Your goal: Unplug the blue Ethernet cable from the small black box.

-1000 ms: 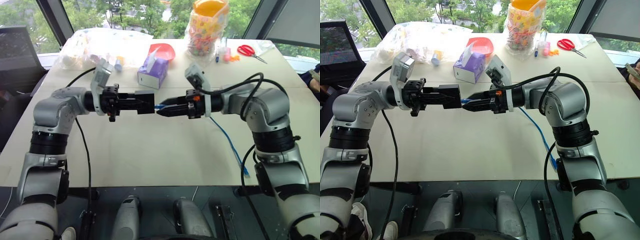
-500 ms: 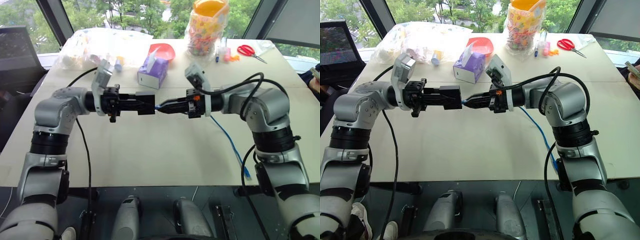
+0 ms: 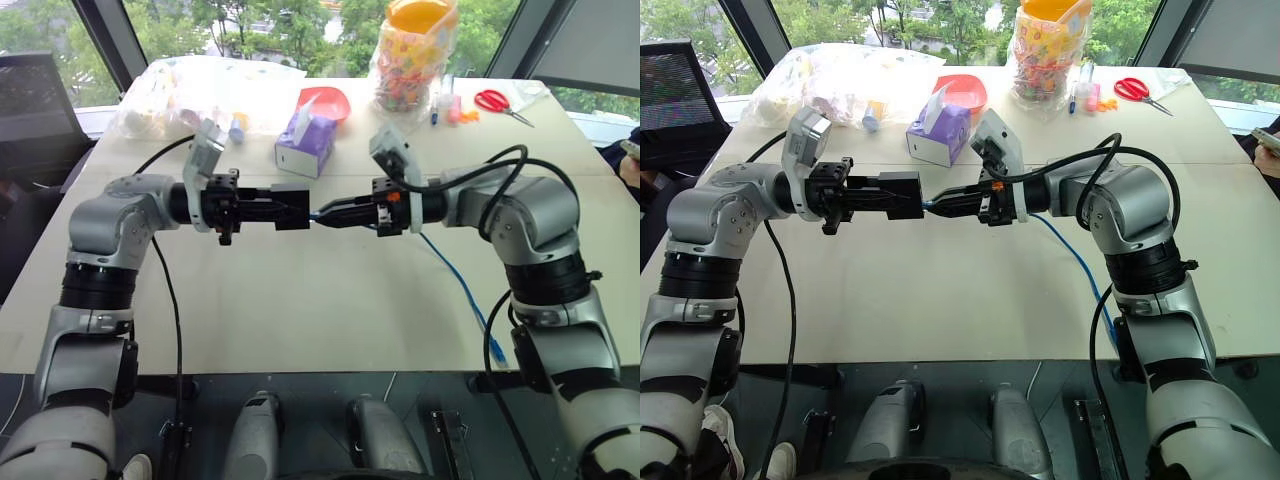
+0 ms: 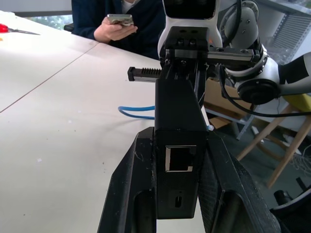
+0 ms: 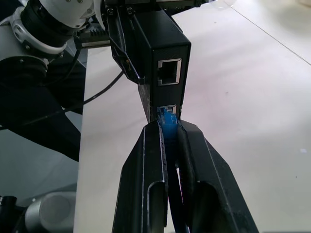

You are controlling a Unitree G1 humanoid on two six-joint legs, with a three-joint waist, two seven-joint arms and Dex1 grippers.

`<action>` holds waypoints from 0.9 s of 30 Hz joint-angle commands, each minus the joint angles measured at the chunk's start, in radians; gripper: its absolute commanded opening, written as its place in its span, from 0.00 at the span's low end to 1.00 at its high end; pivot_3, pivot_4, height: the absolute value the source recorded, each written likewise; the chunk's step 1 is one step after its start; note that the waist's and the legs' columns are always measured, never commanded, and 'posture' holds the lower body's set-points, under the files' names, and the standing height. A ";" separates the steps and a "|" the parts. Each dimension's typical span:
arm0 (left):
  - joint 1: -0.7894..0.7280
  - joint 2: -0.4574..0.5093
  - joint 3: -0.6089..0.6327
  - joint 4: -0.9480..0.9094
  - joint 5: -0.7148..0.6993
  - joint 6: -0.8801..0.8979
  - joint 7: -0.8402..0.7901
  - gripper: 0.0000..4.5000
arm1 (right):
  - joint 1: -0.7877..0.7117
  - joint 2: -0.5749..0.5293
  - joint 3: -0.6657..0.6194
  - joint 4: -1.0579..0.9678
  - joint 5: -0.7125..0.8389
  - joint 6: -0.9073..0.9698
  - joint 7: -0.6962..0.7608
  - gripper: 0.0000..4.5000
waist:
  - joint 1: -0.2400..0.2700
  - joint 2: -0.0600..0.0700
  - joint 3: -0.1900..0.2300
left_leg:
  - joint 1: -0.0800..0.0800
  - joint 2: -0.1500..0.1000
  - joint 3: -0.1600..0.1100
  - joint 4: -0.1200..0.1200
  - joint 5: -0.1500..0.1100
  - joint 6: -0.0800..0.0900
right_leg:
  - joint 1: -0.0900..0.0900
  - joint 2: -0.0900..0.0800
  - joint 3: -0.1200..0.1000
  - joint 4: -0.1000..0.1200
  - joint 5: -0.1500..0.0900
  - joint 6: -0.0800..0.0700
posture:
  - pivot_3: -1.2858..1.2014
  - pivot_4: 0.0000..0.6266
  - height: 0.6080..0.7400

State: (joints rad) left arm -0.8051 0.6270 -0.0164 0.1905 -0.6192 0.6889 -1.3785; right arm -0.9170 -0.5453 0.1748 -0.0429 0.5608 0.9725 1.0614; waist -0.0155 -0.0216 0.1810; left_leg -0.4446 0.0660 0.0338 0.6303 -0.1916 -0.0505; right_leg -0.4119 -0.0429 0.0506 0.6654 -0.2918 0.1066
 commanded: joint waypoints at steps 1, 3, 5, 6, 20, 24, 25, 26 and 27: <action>-0.006 0.015 0.016 -0.037 -0.016 0.004 -0.015 0.11 | -0.017 -0.027 -0.017 0.025 -0.050 -0.060 -0.023 0.00 | 0.000 0.000 0.000 | 0.000 0.000 0.000 0.000 0.000 0.000 | 0.000 0.000 0.000 0.000 0.000 0.000 | 0.52 0.24 0.96; -0.006 0.018 0.016 -0.040 -0.021 0.010 -0.018 0.11 | -0.013 -0.046 -0.014 0.033 -0.060 -0.079 -0.014 0.00 | 0.000 0.000 0.000 | 0.000 0.000 0.000 0.000 0.000 0.000 | 0.000 0.000 0.000 0.000 0.000 0.000 | 0.52 0.24 0.96; -0.006 0.021 0.017 -0.042 -0.023 0.013 -0.021 0.11 | -0.011 -0.064 -0.013 0.042 -0.065 -0.095 -0.007 0.00 | 0.001 0.000 0.000 | 0.000 0.000 0.000 0.000 0.000 0.000 | 0.000 0.000 0.000 0.000 0.000 0.000 | 0.52 0.24 0.96; -0.005 0.022 0.017 -0.044 -0.024 0.014 -0.022 0.11 | -0.009 -0.073 -0.013 0.047 -0.067 -0.103 -0.005 0.00 | 0.001 0.000 0.000 | 0.000 0.000 0.000 0.000 0.000 0.000 | 0.000 0.000 0.000 0.000 0.000 0.000 | 0.52 0.24 0.96; 0.016 0.032 0.012 -0.048 -0.001 -0.006 -0.030 0.11 | -0.040 -0.105 -0.038 0.214 -0.183 -0.261 -0.037 0.00 | -0.003 0.000 0.000 | 0.000 0.000 0.001 -0.001 0.000 0.000 | -0.001 0.000 0.001 0.000 0.000 0.000 | 0.52 0.24 0.96; 0.048 0.011 -0.025 -0.047 0.072 -0.103 0.003 0.11 | -0.070 -0.054 -0.023 0.313 -0.271 -0.357 -0.134 0.00 | -0.004 0.000 0.000 | 0.000 0.000 0.001 -0.001 0.000 0.000 | -0.001 0.000 0.001 0.000 0.000 0.000 | 0.52 0.24 0.96; 0.066 0.001 -0.039 -0.044 0.105 -0.155 0.014 0.11 | -0.085 -0.035 -0.019 0.359 -0.304 -0.388 -0.173 0.00 | -0.004 0.000 0.000 | 0.000 0.000 0.002 -0.001 0.000 0.000 | -0.001 0.000 0.001 0.000 0.000 0.000 | 0.52 0.24 0.96; 0.081 -0.023 -0.047 -0.037 0.130 -0.192 0.045 0.11 | -0.106 -0.007 -0.018 0.423 -0.340 -0.423 -0.233 0.00 | -0.005 0.001 0.000 | 0.000 0.000 0.002 -0.001 0.000 0.000 | -0.001 0.000 0.001 0.000 0.000 0.000 | 0.52 0.24 0.96; 0.090 -0.041 -0.049 -0.030 0.146 -0.216 0.066 0.11 | -0.121 0.012 -0.020 0.470 -0.364 -0.449 -0.270 0.00 | -0.004 0.001 0.000 | 0.001 0.000 0.002 -0.001 0.000 0.000 | -0.001 0.000 0.001 0.000 0.000 0.000 | 0.52 0.24 0.96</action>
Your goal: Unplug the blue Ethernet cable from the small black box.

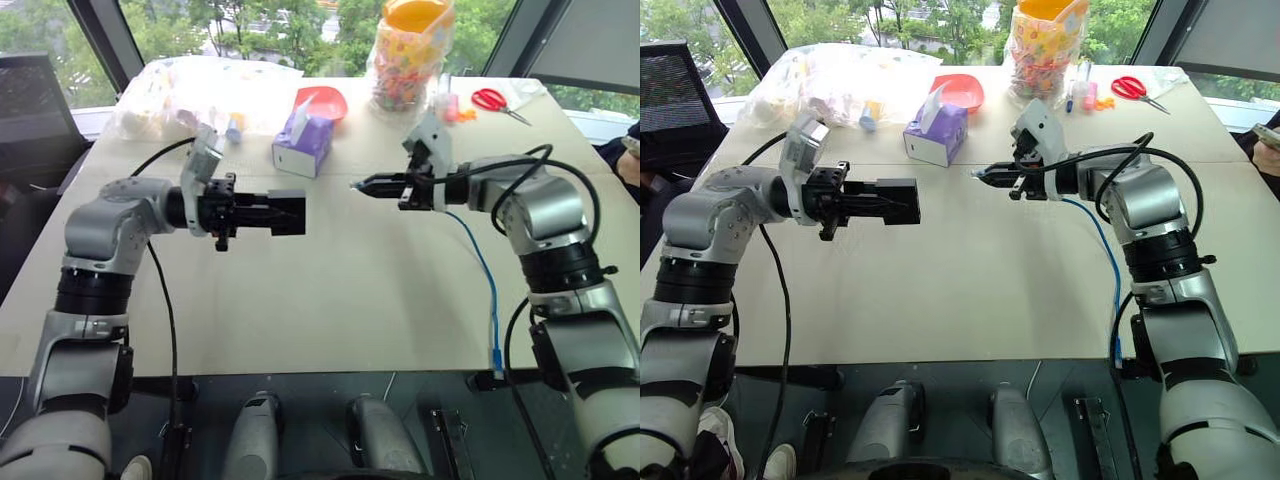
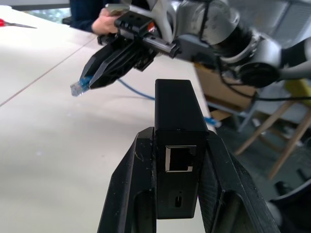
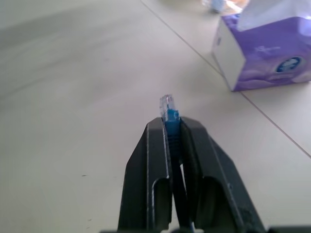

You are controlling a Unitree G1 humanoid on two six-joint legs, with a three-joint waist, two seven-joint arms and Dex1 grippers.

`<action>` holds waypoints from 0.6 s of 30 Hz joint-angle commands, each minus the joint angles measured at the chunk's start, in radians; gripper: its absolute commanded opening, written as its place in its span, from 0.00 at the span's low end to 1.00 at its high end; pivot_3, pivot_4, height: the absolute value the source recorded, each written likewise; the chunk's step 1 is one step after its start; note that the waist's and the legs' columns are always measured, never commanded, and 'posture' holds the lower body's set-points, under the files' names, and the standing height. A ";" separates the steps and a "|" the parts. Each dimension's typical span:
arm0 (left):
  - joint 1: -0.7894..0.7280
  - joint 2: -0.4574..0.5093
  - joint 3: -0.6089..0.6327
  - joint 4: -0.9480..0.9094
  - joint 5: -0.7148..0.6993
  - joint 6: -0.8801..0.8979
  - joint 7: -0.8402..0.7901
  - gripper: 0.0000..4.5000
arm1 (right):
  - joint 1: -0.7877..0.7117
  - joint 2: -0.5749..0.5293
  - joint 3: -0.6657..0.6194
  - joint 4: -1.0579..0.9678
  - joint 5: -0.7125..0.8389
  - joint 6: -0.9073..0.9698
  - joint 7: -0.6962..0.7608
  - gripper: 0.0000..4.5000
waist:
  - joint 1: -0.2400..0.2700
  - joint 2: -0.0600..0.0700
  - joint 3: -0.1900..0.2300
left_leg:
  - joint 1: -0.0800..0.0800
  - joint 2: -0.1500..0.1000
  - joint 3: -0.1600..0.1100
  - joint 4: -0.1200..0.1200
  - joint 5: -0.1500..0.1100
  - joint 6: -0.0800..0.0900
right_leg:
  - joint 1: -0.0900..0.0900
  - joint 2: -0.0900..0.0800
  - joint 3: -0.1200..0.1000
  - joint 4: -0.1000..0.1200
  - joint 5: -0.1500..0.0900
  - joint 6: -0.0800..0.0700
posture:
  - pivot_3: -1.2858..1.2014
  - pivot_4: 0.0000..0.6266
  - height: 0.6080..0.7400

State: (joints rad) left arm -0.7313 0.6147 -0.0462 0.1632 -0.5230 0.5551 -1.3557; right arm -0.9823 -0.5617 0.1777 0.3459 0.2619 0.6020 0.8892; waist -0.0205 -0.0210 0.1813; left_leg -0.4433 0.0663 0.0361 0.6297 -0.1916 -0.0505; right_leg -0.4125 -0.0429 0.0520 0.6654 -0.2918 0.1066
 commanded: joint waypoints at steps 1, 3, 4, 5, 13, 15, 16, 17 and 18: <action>0.021 -0.040 -0.018 0.002 0.058 -0.095 0.057 0.11 | -0.067 0.043 -0.025 0.113 -0.081 -0.096 -0.119 0.00 | 0.001 0.000 0.000 | -0.001 0.000 0.000 0.000 0.000 0.000 | 0.000 0.000 0.000 0.000 0.000 0.000 | 0.52 0.24 0.96; 0.047 -0.080 -0.057 0.045 0.165 -0.221 0.141 0.11 | -0.096 0.095 -0.029 0.220 -0.117 -0.148 -0.191 0.00 | 0.003 0.000 0.000 | -0.002 0.000 0.000 0.000 0.000 0.000 | -0.001 0.000 0.000 0.000 0.000 0.000 | 0.52 0.24 0.96; 0.055 -0.104 -0.075 0.078 0.219 -0.282 0.193 0.11 | -0.106 0.121 -0.031 0.270 -0.132 -0.176 -0.222 0.00 | 0.004 0.000 0.000 | -0.002 0.000 0.000 0.000 0.000 0.000 | -0.001 0.000 0.000 0.000 0.000 0.000 | 0.52 0.24 0.96; 0.061 -0.127 -0.080 0.103 0.245 -0.320 0.227 0.11 | -0.109 0.139 -0.030 0.303 -0.146 -0.201 -0.244 0.00 | 0.005 0.000 0.000 | -0.002 0.000 0.000 0.000 0.000 0.000 | -0.001 0.000 0.000 0.000 0.000 0.000 | 0.52 0.24 0.96; 0.068 -0.242 -0.051 0.215 0.300 -0.448 0.385 0.11 | -0.047 0.210 -0.009 0.368 -0.232 -0.252 -0.329 0.09 | 0.006 0.000 0.000 | -0.005 0.000 0.001 0.000 0.000 0.000 | -0.004 -0.001 0.000 0.000 0.000 0.001 | 0.52 0.24 0.96; 0.068 -0.259 -0.048 0.226 0.302 -0.463 0.410 0.11 | -0.025 0.214 -0.014 0.368 -0.246 -0.246 -0.353 0.26 | 0.006 0.000 0.000 | -0.005 0.000 0.001 0.000 0.000 0.000 | -0.003 -0.001 0.000 0.000 0.000 0.001 | 0.52 0.24 0.96; 0.067 -0.264 -0.048 0.231 0.303 -0.467 0.417 0.11 | -0.018 0.215 -0.020 0.364 -0.248 -0.240 -0.361 0.38 | 0.006 0.000 0.000 | -0.005 0.000 0.000 0.000 0.000 0.000 | -0.003 -0.001 0.000 0.000 0.000 0.001 | 0.52 0.24 0.96; 0.067 -0.267 -0.050 0.234 0.304 -0.469 0.422 0.11 | -0.013 0.215 -0.027 0.358 -0.249 -0.234 -0.364 0.49 | 0.005 0.000 0.000 | -0.005 0.000 0.001 0.000 0.000 0.000 | -0.003 -0.001 0.000 0.000 0.000 0.001 | 0.52 0.24 0.96; 0.068 -0.268 -0.052 0.236 0.306 -0.473 0.425 0.11 | -0.008 0.214 -0.032 0.350 -0.249 -0.227 -0.366 0.59 | 0.005 0.000 0.000 | -0.005 0.000 0.001 0.000 0.000 0.000 | -0.003 -0.001 0.000 0.000 0.001 0.001 | 0.52 0.24 0.96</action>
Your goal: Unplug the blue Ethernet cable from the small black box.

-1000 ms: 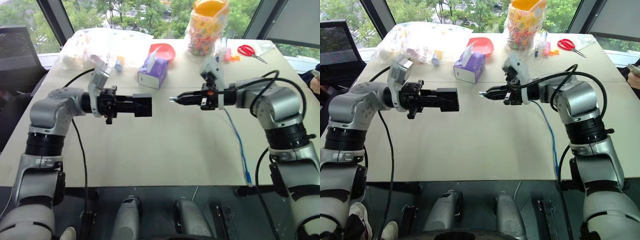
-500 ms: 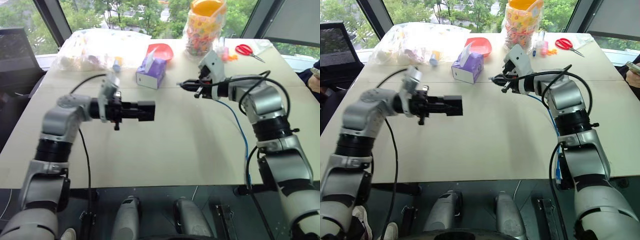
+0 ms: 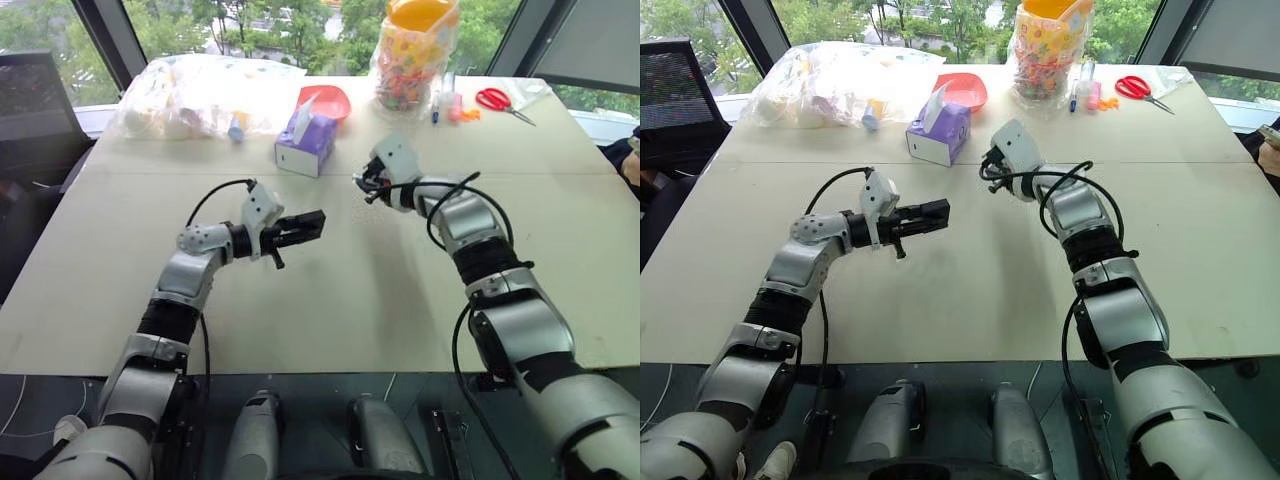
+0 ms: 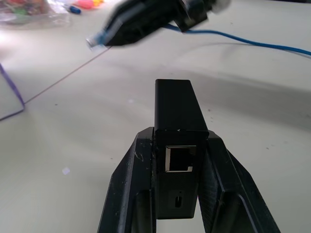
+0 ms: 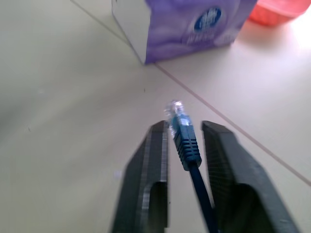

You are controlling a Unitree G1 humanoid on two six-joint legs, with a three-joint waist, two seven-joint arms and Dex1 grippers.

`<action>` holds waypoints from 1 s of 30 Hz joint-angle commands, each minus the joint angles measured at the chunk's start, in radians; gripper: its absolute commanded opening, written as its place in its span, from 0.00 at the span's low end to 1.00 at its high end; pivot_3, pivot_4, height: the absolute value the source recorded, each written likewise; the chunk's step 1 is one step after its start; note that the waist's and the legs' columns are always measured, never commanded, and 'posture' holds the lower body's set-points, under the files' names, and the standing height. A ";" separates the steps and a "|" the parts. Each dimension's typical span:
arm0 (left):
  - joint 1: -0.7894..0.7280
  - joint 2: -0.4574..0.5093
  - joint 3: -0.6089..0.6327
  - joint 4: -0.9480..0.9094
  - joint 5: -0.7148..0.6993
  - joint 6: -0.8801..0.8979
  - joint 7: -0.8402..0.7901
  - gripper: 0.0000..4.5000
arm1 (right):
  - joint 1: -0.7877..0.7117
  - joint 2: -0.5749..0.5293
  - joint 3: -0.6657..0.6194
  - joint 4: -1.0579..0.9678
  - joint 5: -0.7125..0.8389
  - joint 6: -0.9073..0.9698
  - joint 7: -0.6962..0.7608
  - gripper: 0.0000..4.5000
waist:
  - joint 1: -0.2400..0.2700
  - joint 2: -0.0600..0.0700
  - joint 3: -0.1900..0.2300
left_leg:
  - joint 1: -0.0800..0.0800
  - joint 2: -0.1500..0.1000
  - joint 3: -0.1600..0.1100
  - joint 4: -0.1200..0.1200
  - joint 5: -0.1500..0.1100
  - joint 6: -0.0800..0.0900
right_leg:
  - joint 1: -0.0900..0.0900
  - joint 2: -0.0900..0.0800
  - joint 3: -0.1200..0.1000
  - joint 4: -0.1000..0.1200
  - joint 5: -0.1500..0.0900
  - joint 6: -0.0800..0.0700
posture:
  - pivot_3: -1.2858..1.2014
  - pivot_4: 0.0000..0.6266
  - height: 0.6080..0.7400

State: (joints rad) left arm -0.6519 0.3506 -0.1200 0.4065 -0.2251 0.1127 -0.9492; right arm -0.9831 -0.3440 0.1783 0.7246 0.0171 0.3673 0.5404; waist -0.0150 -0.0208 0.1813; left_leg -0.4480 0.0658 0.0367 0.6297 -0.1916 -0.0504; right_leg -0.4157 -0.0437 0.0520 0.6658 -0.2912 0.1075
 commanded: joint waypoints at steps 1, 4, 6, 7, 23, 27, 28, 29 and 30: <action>-0.010 -0.006 0.016 -0.004 0.012 -0.035 0.020 0.11 | 0.000 -0.005 -0.038 -0.041 -0.003 0.015 -0.019 0.76 | -0.001 0.000 0.000 | 0.000 0.000 0.000 0.000 0.000 0.000 | 0.000 0.000 0.000 0.000 0.000 0.000 | 0.52 0.24 0.96; -0.004 -0.013 0.009 -0.005 0.016 -0.034 0.027 0.11 | 0.020 -0.011 -0.057 -0.087 0.004 0.037 -0.029 0.99 | -0.003 0.000 0.000 | 0.000 0.000 0.000 0.000 0.000 0.000 | 0.000 0.000 0.000 0.000 0.000 0.000 | 0.52 0.24 0.96; -0.001 -0.019 0.007 -0.007 0.018 -0.033 0.031 0.11 | 0.035 -0.016 -0.079 -0.132 0.016 0.048 -0.030 0.99 | -0.002 0.000 0.000 | 0.000 0.000 0.000 0.000 0.000 0.000 | 0.000 0.000 0.000 0.000 0.000 0.000 | 0.52 0.24 0.96; 0.000 -0.022 0.004 -0.002 0.024 -0.036 0.036 0.11 | 0.050 -0.019 -0.100 -0.176 0.030 0.065 -0.032 0.99 | -0.002 0.000 0.000 | 0.000 0.000 0.000 0.000 0.000 0.000 | 0.000 0.000 0.000 0.000 0.000 0.000 | 0.52 0.24 0.96; 0.027 -0.037 0.011 0.170 0.065 -0.068 0.049 0.79 | 0.418 -0.066 -0.239 -0.923 0.207 0.538 -0.075 1.00 | -0.003 0.000 0.000 | 0.005 0.000 -0.001 0.000 0.000 0.000 | 0.005 0.000 0.000 0.000 0.000 0.000 | 0.52 0.24 0.96; 0.039 0.003 0.030 0.128 0.042 -0.023 0.004 1.00 | 0.460 -0.118 -0.222 -1.023 0.250 0.599 -0.028 1.00 | -0.003 0.000 0.000 | 0.005 0.000 -0.001 0.000 0.000 0.000 | 0.005 0.001 0.000 0.000 0.000 0.000 | 0.52 0.24 0.96; 0.042 0.015 0.035 0.118 0.037 -0.013 -0.007 1.00 | 0.467 -0.134 -0.214 -1.043 0.258 0.607 -0.012 1.00 | -0.004 0.000 0.000 | 0.005 0.000 -0.001 0.000 0.000 0.000 | 0.005 0.001 0.000 0.000 0.000 0.000 | 0.52 0.24 0.96; 0.048 0.028 0.039 0.098 0.025 0.009 -0.028 1.00 | 0.472 -0.155 -0.202 -1.060 0.263 0.606 0.006 1.00 | -0.005 0.000 0.000 | 0.005 0.000 -0.001 0.000 0.000 0.000 | 0.004 0.001 0.000 0.000 0.000 0.000 | 0.52 0.24 0.96; 0.057 0.042 0.038 0.072 0.010 0.036 -0.054 1.00 | 0.475 -0.174 -0.190 -1.069 0.266 0.603 0.021 1.00 | -0.005 0.000 0.000 | 0.005 0.000 -0.001 -0.001 0.000 0.000 | 0.004 0.001 0.000 0.000 0.000 0.000 | 0.52 0.24 0.96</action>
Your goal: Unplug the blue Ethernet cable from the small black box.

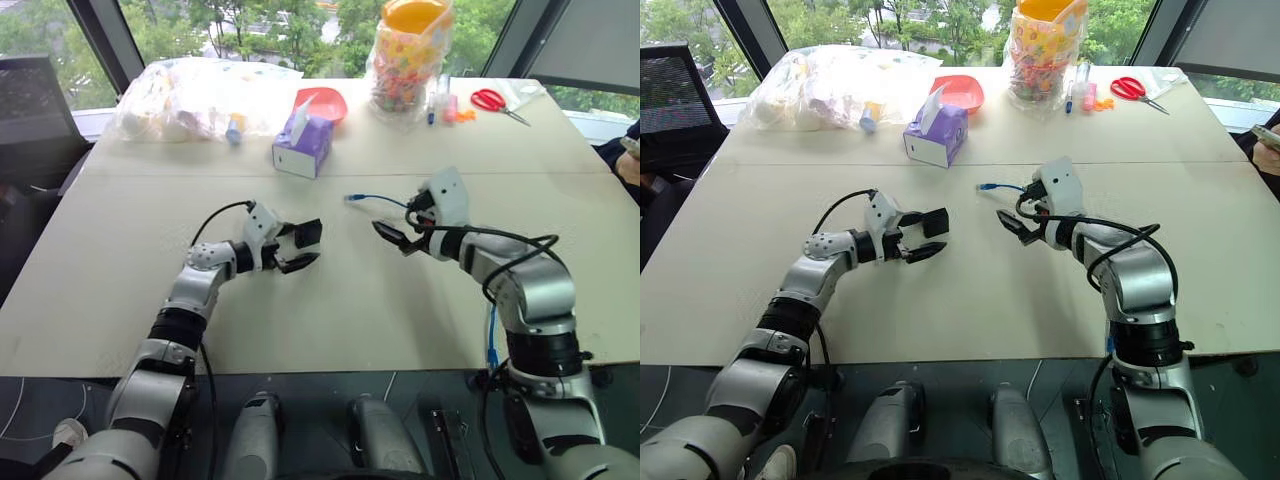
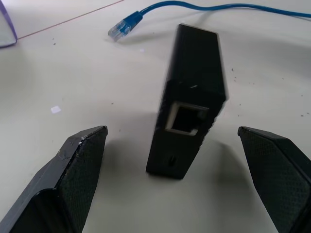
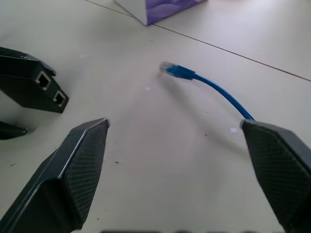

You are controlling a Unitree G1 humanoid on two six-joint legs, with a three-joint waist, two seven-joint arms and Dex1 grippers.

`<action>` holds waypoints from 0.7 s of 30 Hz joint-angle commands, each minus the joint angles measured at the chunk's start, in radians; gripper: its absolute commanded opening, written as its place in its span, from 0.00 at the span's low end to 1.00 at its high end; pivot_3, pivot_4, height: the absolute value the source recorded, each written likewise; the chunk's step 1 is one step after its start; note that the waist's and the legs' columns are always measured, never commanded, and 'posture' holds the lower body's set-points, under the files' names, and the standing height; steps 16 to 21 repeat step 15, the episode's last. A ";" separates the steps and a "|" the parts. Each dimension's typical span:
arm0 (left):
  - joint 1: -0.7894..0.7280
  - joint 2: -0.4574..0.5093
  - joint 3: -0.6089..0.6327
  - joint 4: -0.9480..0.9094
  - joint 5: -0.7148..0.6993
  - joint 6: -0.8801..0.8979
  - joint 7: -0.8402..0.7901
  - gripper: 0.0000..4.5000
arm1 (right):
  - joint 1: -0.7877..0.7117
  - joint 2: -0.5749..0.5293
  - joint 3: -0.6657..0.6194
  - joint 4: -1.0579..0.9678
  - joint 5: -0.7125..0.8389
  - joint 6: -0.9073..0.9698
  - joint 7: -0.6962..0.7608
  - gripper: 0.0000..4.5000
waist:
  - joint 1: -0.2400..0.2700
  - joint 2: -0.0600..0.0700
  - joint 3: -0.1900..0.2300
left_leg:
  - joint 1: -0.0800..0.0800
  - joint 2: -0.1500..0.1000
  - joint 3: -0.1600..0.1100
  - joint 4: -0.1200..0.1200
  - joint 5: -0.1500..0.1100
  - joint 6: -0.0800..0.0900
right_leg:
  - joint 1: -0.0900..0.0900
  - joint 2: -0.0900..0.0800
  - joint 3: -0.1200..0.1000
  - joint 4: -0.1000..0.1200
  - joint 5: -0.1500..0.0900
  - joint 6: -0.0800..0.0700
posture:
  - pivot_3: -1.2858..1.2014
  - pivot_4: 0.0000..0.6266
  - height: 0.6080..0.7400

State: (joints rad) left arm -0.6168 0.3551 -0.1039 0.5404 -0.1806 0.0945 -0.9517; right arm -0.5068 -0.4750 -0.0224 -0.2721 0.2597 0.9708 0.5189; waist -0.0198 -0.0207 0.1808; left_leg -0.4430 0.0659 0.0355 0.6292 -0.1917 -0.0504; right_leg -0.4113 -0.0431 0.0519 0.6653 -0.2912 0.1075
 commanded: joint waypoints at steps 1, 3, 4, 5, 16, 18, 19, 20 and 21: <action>0.034 0.051 0.020 -0.095 -0.052 0.082 -0.078 1.00 | 0.002 -0.063 0.023 -0.080 0.025 -0.005 0.057 1.00 | -0.001 0.000 0.000 | 0.000 0.000 0.000 0.000 0.000 0.000 | 0.000 0.000 0.000 0.000 0.000 0.000 | 0.52 0.24 0.96; 0.056 0.077 0.027 -0.161 -0.085 0.139 -0.110 1.00 | 0.007 -0.099 0.041 -0.097 0.036 -0.012 0.091 1.00 | 0.001 0.000 0.000 | 0.000 0.000 0.000 0.000 0.000 0.000 | 0.000 0.000 0.000 0.000 0.000 0.000 | 0.52 0.24 0.96; 0.068 0.097 0.028 -0.198 -0.097 0.166 -0.126 1.00 | 0.008 -0.119 0.040 -0.112 0.056 -0.009 0.118 1.00 | 0.002 0.000 0.000 | 0.000 0.000 0.000 0.000 0.000 0.000 | 0.000 0.000 0.000 0.000 0.000 0.000 | 0.52 0.24 0.96; 0.080 0.123 0.026 -0.238 -0.095 0.183 -0.134 1.00 | 0.005 -0.137 0.033 -0.126 0.077 -0.010 0.147 1.00 | 0.002 0.000 0.000 | 0.000 0.000 0.000 0.000 0.000 0.000 | 0.000 0.000 0.000 0.000 0.000 0.000 | 0.52 0.24 0.96; 0.165 0.297 0.078 -0.539 -0.239 0.455 -0.216 1.00 | 0.005 -0.235 0.032 -0.127 0.141 -0.046 0.257 1.00 | 0.006 0.000 0.000 | 0.000 0.000 0.000 0.001 0.000 0.000 | 0.000 -0.001 0.000 -0.001 -0.002 -0.004 | 0.52 0.24 0.96; 0.165 0.297 0.078 -0.539 -0.239 0.455 -0.216 1.00 | 0.005 -0.235 0.032 -0.127 0.141 -0.046 0.257 1.00 | 0.006 0.000 0.000 | 0.000 0.000 0.000 0.001 0.000 0.000 | 0.000 -0.001 0.000 -0.001 -0.002 -0.004 | 0.52 0.24 0.96; 0.165 0.297 0.078 -0.539 -0.239 0.455 -0.216 1.00 | 0.005 -0.235 0.032 -0.127 0.141 -0.046 0.257 1.00 | 0.006 0.000 0.000 | 0.000 0.000 0.000 0.001 0.000 0.000 | 0.000 -0.001 0.000 -0.001 -0.002 -0.004 | 0.52 0.24 0.96; 0.165 0.297 0.078 -0.539 -0.239 0.455 -0.216 1.00 | 0.005 -0.235 0.032 -0.127 0.141 -0.046 0.257 1.00 | 0.006 0.000 0.000 | 0.000 0.000 0.000 0.001 0.000 0.000 | 0.000 -0.001 0.000 -0.001 -0.002 -0.004 | 0.52 0.24 0.96; 0.165 0.297 0.078 -0.539 -0.239 0.455 -0.216 1.00 | 0.005 -0.235 0.032 -0.127 0.141 -0.046 0.257 1.00 | 0.006 0.000 0.000 | 0.000 0.000 0.000 0.001 0.000 0.000 | 0.000 -0.001 0.000 -0.001 -0.002 -0.004 | 0.52 0.24 0.96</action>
